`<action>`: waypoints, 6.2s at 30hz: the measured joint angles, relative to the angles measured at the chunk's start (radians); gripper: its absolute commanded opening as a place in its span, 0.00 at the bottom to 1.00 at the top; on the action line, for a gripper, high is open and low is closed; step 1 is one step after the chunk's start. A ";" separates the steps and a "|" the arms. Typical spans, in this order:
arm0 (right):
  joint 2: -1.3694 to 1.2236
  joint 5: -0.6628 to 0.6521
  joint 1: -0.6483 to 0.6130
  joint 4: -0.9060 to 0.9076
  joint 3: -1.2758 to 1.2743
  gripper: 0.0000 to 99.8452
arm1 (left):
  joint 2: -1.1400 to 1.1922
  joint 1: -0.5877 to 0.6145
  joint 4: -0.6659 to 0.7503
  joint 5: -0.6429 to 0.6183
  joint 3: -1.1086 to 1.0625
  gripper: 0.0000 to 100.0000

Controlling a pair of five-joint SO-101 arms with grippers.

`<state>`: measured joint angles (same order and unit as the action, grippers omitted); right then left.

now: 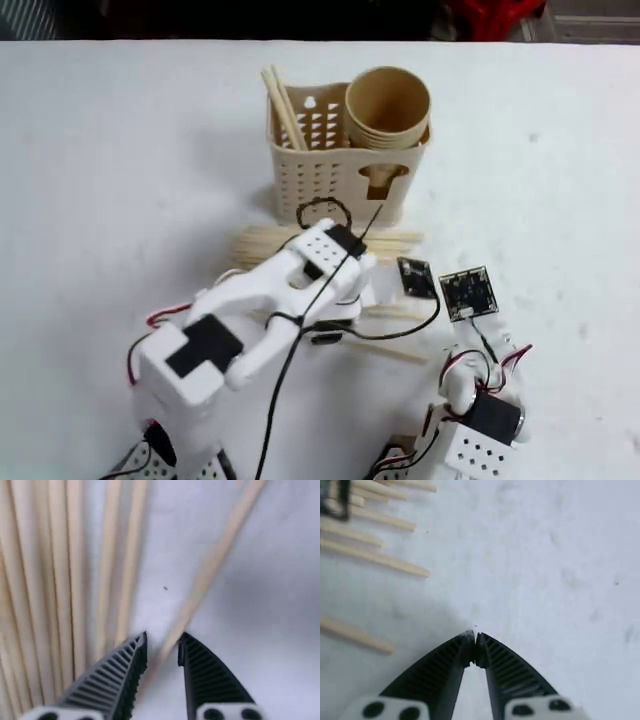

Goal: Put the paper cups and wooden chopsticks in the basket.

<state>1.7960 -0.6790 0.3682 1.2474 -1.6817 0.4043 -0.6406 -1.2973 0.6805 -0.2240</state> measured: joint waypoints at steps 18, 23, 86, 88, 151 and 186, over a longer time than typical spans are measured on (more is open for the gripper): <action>0.000 0.000 0.000 0.000 0.000 0.02 | -0.055 0.034 -0.049 -0.044 0.008 0.02; 0.000 0.000 0.000 0.000 0.000 0.02 | -0.244 0.066 -0.049 -0.044 -0.092 0.02; 0.000 0.000 0.000 0.000 0.000 0.02 | -0.773 0.356 1.031 -0.796 -0.181 0.11; 0.000 0.000 0.000 0.000 0.000 0.02 | -0.773 0.356 1.020 -0.796 -0.181 0.11; 0.000 0.000 0.000 0.000 0.000 0.02 | -0.612 0.084 0.761 -0.381 -0.621 0.11; 0.000 0.000 0.000 0.000 0.000 0.02 | -0.555 0.043 0.574 -0.216 -0.525 0.11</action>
<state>1.7960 -0.6790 0.3682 1.2474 -1.6817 -0.1511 -0.5976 -0.7234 0.4641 -0.7488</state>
